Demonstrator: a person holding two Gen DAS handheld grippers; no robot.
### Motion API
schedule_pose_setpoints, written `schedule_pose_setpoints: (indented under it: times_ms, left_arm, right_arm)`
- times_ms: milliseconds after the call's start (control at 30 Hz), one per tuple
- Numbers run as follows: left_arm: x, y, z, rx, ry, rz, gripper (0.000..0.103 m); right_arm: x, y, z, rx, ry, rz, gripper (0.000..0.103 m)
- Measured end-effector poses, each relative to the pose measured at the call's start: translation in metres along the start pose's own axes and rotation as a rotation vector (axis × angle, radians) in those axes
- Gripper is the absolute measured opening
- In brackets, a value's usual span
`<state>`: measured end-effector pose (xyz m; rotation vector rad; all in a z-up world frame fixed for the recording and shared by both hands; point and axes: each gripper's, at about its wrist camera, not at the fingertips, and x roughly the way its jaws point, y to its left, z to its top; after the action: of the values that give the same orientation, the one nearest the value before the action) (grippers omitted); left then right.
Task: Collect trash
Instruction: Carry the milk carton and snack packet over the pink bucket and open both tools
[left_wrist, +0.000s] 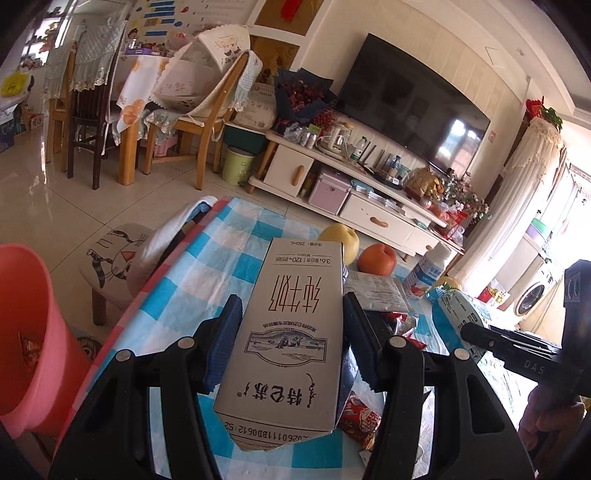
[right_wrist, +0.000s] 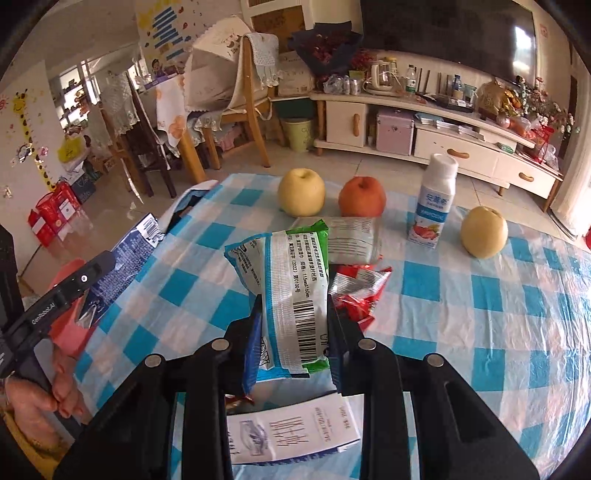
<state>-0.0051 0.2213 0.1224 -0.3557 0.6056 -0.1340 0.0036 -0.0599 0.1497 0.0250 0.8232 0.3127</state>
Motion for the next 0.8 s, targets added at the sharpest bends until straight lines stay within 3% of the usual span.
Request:
schedule_pose_setpoints:
  times_ms: [200, 400, 633, 800]
  left_arm:
    - [-0.021, 0.034, 0.01, -0.089, -0.061, 0.062, 0.057]
    - [-0.044, 0.08, 0.019, -0.199, -0.138, 0.185, 0.057]
    - [-0.081, 0.147, 0.022, -0.37, -0.255, 0.446, 0.057]
    - [-0.104, 0.197, 0.017, -0.547, -0.294, 0.578, 0.057]
  right_arm:
    - [0.004, 0.057, 0.01, -0.065, -0.013, 0.096, 0.031]
    - [0.016, 0.126, 0.015, -0.133, -0.005, 0.205, 0.031]
    - [0.043, 0.204, 0.009, -0.2, 0.045, 0.326, 0.032]
    - [0.071, 0.254, 0.005, -0.163, 0.091, 0.449, 0.032]
